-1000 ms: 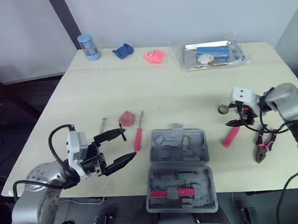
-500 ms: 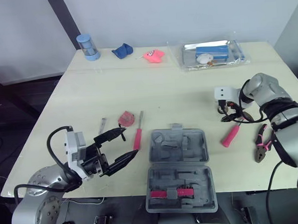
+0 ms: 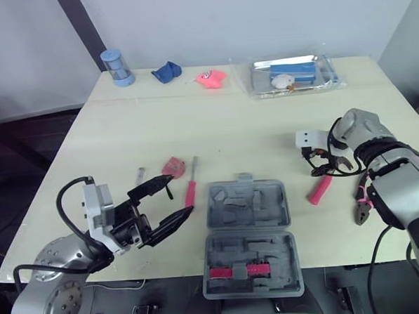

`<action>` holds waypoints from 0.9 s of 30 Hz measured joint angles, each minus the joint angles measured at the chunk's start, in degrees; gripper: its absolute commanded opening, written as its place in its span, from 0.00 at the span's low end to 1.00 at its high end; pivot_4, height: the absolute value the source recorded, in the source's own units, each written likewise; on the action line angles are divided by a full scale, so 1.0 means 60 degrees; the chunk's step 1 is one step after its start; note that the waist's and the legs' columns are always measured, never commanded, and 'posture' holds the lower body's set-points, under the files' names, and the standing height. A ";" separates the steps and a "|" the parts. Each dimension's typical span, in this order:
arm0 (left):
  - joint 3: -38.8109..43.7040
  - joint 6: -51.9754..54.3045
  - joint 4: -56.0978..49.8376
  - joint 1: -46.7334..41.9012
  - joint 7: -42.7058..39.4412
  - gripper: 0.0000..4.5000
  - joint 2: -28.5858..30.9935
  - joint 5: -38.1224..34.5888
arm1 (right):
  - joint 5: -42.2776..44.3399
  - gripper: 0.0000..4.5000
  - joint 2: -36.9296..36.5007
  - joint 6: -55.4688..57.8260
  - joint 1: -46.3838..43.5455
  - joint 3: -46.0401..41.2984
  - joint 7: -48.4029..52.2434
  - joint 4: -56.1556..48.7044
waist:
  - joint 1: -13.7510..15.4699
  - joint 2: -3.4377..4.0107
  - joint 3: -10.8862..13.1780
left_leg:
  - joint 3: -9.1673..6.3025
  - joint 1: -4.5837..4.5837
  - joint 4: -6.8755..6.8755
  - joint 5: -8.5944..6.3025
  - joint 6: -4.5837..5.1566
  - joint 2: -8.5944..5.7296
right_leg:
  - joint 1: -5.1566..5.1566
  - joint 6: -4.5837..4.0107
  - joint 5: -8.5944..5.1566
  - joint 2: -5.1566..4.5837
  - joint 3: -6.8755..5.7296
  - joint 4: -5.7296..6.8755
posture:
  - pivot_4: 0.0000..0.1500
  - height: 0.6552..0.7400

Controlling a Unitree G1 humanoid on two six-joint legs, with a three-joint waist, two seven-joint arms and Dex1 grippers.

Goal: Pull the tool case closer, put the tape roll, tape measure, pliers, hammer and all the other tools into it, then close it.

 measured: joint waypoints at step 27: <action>0.0001 0.0139 -0.0583 0.0396 0.0468 1.00 0.0038 -0.0297 | -0.0583 0.02 0.0253 -0.0821 -0.0145 0.0005 0.0081 0.0283 | -0.0013 0.0010 0.0006 | 0.0009 -0.0001 0.0002 -0.0001 0.0002 -0.0001 | -0.0012 -0.0001 0.0000 0.0002 0.0011 0.0012 | 1.00 1.00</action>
